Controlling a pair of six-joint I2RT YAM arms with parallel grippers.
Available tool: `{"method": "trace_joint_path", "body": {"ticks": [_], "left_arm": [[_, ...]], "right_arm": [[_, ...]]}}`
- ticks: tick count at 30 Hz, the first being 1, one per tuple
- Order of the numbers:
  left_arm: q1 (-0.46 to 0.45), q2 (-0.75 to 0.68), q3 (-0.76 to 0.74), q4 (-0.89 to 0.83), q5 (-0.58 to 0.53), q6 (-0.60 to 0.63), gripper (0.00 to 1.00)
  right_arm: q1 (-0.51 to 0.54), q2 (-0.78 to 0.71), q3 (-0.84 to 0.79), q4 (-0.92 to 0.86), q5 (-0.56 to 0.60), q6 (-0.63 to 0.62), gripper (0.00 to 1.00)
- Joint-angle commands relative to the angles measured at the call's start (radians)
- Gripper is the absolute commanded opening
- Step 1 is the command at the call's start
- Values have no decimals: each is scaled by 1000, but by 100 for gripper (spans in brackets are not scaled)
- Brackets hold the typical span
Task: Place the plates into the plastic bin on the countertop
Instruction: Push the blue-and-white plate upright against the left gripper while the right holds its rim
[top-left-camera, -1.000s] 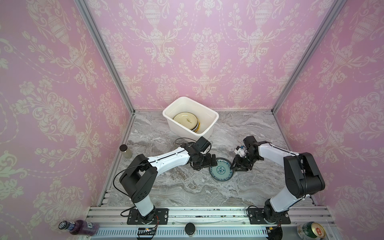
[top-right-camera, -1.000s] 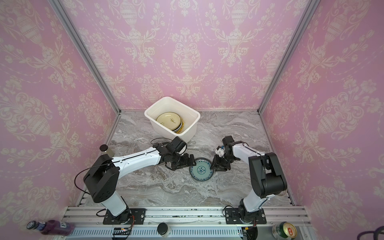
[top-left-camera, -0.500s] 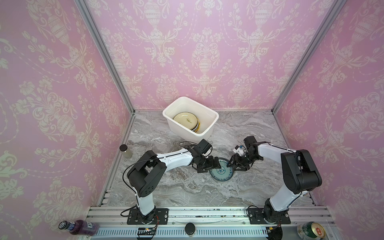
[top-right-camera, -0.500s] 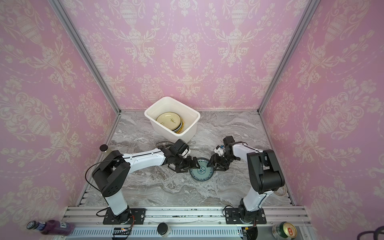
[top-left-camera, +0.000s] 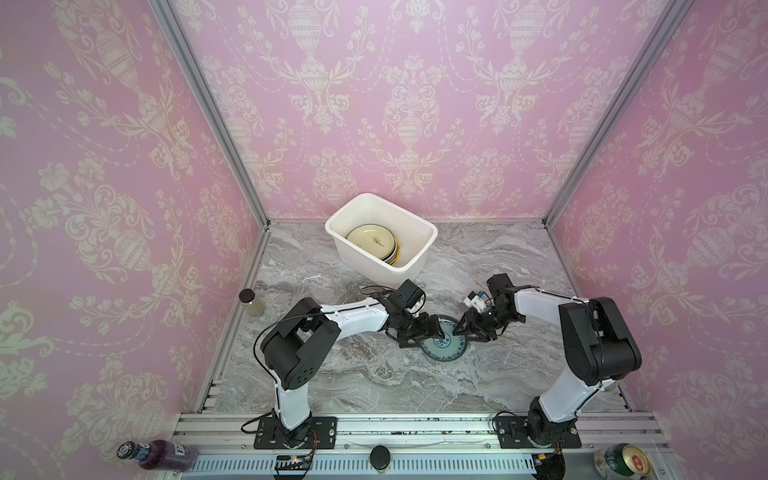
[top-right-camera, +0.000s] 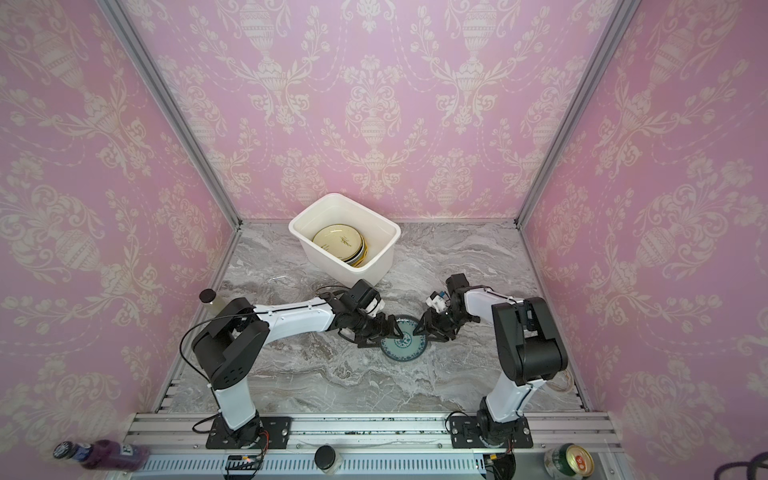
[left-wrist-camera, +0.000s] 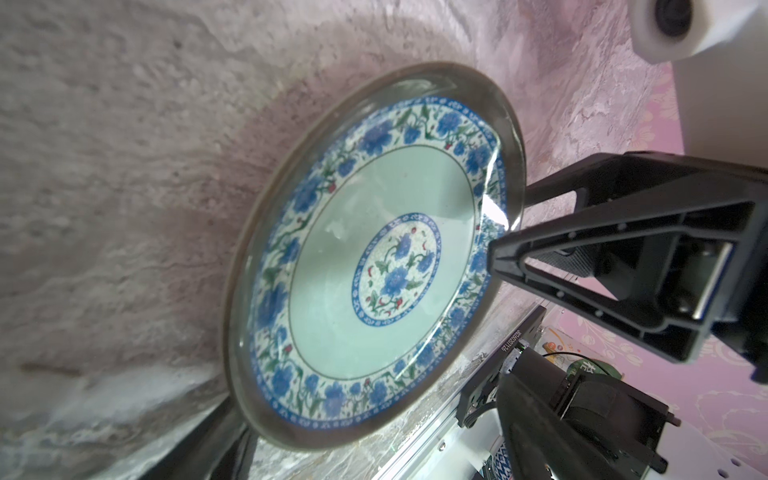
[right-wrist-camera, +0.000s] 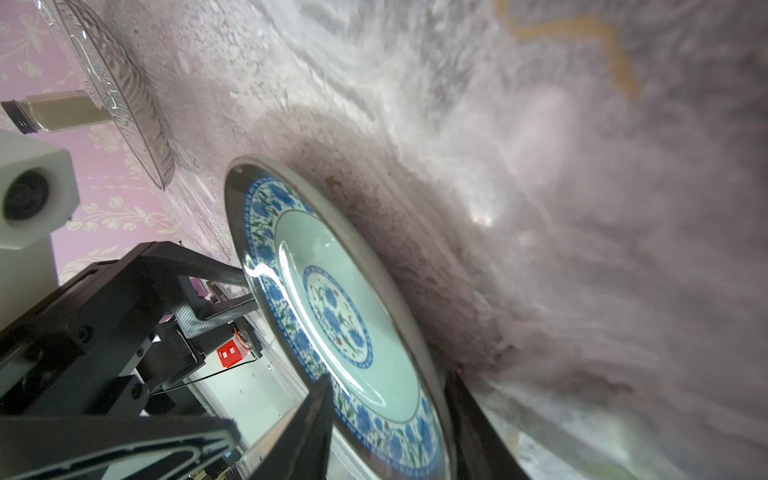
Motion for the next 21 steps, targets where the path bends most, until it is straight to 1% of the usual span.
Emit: {"method": "trace_joint_path", "body": {"ticks": [1, 6, 10, 13, 18, 21], "left_arm": [[6, 15, -7, 18, 31, -10, 88], [5, 15, -6, 21, 31, -10, 88], [6, 9, -10, 24, 28, -9, 88], [6, 3, -13, 25, 25, -9, 88], [3, -40, -24, 20, -4, 1, 89], [4, -111, -41, 19, -50, 7, 89]], "right_arm": [[3, -36, -18, 32, -72, 7, 38], [7, -58, -21, 37, -80, 15, 28], [9, -66, -16, 31, -71, 22, 18], [8, -76, -9, 18, -57, 32, 13], [9, -119, 34, -83, 30, 27, 6], [5, -165, 69, -162, 89, 24, 5]]}}
